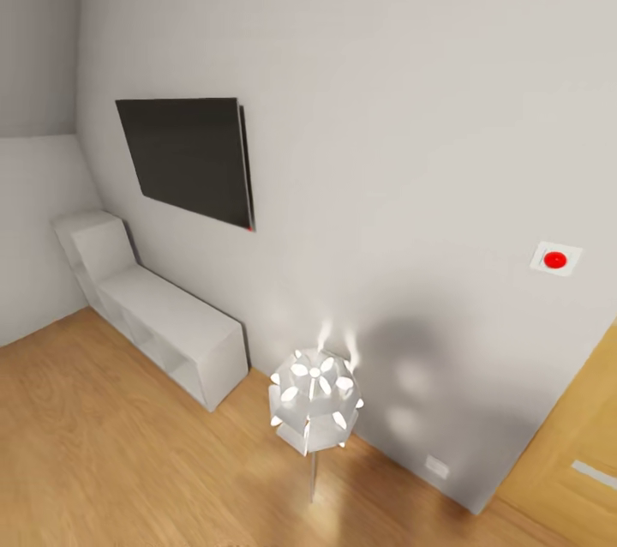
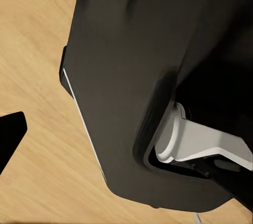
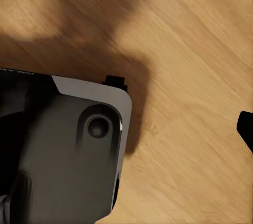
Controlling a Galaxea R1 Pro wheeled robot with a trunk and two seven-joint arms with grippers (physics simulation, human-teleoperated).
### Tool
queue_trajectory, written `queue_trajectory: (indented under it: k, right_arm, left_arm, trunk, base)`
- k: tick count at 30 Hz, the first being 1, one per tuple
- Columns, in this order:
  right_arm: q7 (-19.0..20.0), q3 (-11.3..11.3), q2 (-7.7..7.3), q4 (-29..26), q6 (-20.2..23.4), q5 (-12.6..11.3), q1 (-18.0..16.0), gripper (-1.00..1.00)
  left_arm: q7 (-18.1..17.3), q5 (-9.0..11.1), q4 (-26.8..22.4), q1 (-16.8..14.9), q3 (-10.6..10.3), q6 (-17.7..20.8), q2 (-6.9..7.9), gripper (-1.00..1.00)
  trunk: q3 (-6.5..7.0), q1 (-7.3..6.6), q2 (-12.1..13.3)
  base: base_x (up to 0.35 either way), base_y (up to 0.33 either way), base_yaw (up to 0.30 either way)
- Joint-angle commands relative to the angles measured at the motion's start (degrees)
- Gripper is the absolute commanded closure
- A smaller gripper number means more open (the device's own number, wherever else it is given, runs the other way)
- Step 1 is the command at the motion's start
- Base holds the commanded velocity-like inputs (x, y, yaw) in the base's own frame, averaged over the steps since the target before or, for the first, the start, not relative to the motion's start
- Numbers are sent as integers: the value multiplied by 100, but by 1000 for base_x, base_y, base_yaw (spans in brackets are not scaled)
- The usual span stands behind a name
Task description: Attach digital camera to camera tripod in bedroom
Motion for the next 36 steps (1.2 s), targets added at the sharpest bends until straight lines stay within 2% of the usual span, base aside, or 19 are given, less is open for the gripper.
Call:
queue_trajectory:
  k: [1,11,31,36]
  right_arm:
    - [9,15,-1,16,-15,47,-10,-100]
    - [9,15,-1,19,-15,50,-10,-100]
    - [9,15,-1,17,-15,50,-11,-100]
    - [9,15,-1,18,-15,50,-10,-100]
  left_arm:
    - [5,46,-10,3,0,-8,-2,-100]
    - [2,128,-15,3,-5,-8,-16,-100]
    - [-3,125,-17,3,-17,-8,-19,-100]
    - [-3,125,-18,3,-17,-8,-20,-100]
  trunk:
    - [-11,3,-11]
    - [-11,3,-11]
    - [-11,3,-11]
    - [-11,3,-11]
  base:
    - [0,0,268]
    - [31,-20,268]
    - [215,-165,268]
    - [88,-68,268]
